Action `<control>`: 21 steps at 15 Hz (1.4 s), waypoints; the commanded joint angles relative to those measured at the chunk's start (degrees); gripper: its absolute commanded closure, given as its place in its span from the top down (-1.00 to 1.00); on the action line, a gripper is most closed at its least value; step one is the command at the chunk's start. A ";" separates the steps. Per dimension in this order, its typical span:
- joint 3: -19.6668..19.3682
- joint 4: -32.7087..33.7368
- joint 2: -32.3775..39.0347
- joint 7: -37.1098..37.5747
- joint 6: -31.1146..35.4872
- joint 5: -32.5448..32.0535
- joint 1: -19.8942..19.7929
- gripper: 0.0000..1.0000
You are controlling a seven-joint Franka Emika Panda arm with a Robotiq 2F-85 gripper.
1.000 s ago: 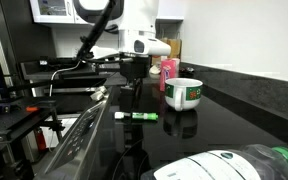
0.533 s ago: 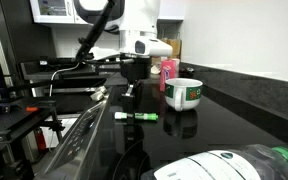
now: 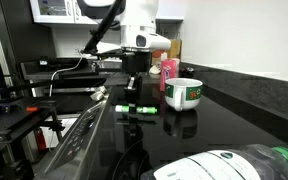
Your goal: Pick up the marker and put it in the mug cup
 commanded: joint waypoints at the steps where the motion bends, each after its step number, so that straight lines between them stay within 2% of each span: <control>1: -2.16 -1.13 -5.66 5.51 -11.13 -2.71 2.36 -0.90; 3: -1.29 0.20 -8.36 4.73 -21.69 -0.81 1.29 -0.90; 5: 0.34 1.86 -10.27 -2.81 -29.46 6.89 -0.73 -0.90; 7: -0.14 5.14 -10.56 -5.47 -37.13 12.19 -1.06 -0.90; 10: -0.90 11.28 -8.84 -10.21 -45.93 20.02 -2.49 -0.90; 13: -1.59 18.05 -5.54 -10.77 -53.04 27.69 -4.43 -0.90; 17: -1.60 24.95 0.16 -9.69 -58.03 39.11 -7.15 -0.90; 21: -1.78 29.05 5.58 -6.34 -57.08 51.43 -8.69 -0.90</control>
